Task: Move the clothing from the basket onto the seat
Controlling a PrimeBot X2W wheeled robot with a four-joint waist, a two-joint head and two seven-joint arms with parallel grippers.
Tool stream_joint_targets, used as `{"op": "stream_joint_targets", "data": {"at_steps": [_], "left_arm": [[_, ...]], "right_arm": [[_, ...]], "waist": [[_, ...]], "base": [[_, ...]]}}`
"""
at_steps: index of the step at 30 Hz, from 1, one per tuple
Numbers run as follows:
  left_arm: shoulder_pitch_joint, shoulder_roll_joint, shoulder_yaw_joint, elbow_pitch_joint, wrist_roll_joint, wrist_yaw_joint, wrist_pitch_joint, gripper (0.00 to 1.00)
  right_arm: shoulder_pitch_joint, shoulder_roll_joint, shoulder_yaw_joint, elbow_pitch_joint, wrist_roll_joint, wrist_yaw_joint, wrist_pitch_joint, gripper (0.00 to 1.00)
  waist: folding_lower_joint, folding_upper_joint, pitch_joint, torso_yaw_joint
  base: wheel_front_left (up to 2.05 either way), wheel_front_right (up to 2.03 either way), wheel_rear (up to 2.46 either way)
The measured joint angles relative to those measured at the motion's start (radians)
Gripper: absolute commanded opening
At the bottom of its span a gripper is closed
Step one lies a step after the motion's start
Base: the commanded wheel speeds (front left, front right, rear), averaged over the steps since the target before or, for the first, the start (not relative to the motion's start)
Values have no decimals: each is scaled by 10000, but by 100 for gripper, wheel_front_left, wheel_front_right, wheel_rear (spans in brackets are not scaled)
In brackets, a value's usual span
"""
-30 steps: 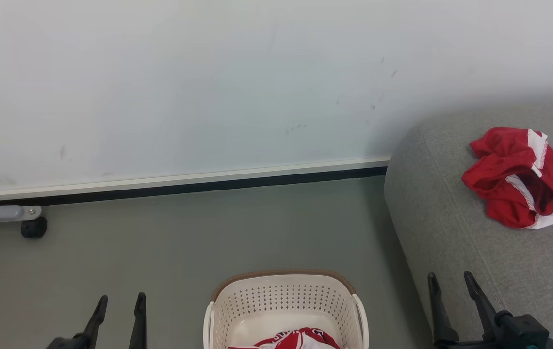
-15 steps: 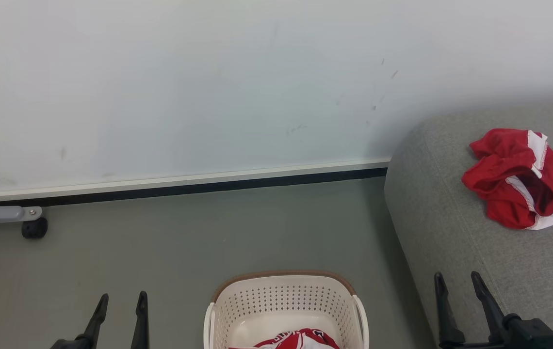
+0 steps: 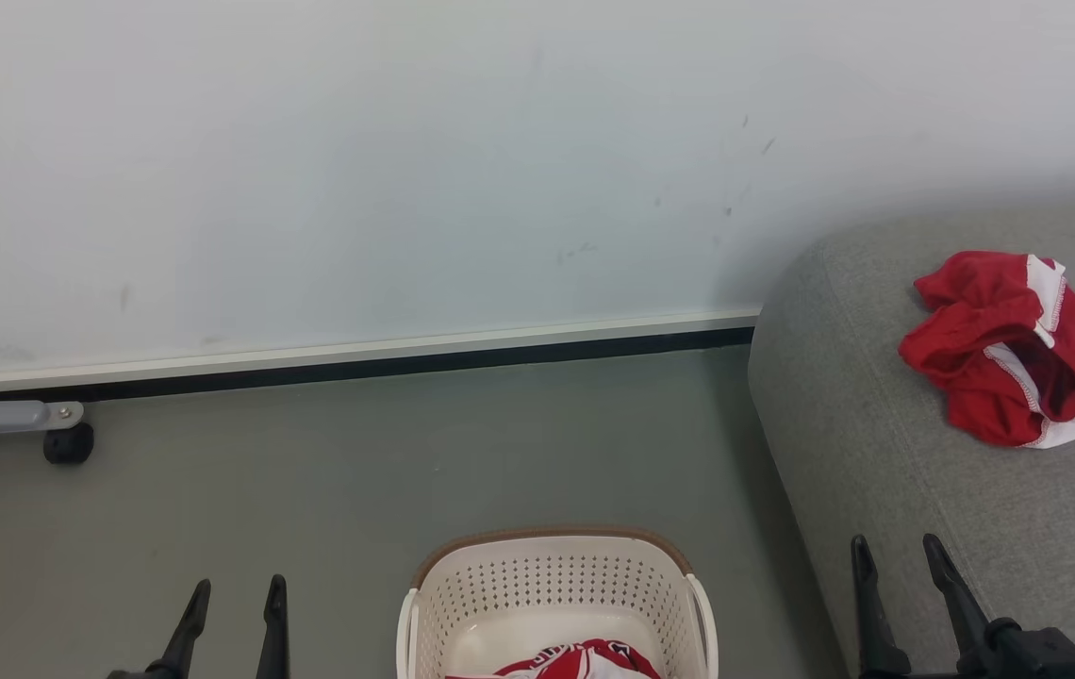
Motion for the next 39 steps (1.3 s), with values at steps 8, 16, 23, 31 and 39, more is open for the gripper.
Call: {"op": "stream_joint_targets", "data": {"at_steps": [8,16,23,31,39], "left_arm": [[16,0,27,-276,125,0,0,100],[-627,10,-301,-466,439,-17,121,100],[-1668,-144,-895,-257,642,-207,573,100],[-2890,-322,-1478,639,1011,-556,1256,100],[-3797,-617,-2019,1641,1220,-826,1820,100]], "right_arm": [[-9,-19,-15,-297,-4,0,54,100],[-644,-90,-192,-677,-61,-2,146,100],[-1669,-121,-261,-803,-96,-2,311,100],[-2980,-104,-301,-1060,-102,0,393,100],[-4242,-109,-451,-1281,-102,15,410,100]], "waist": [[0,0,288,-44],[1,0,1045,-118],[2,1,1961,-268],[3,1,3093,-547],[3,2,4255,-895]], "base": [[0,0,0],[0,0,0],[0,0,0],[0,0,0],[0,0,0]]}}
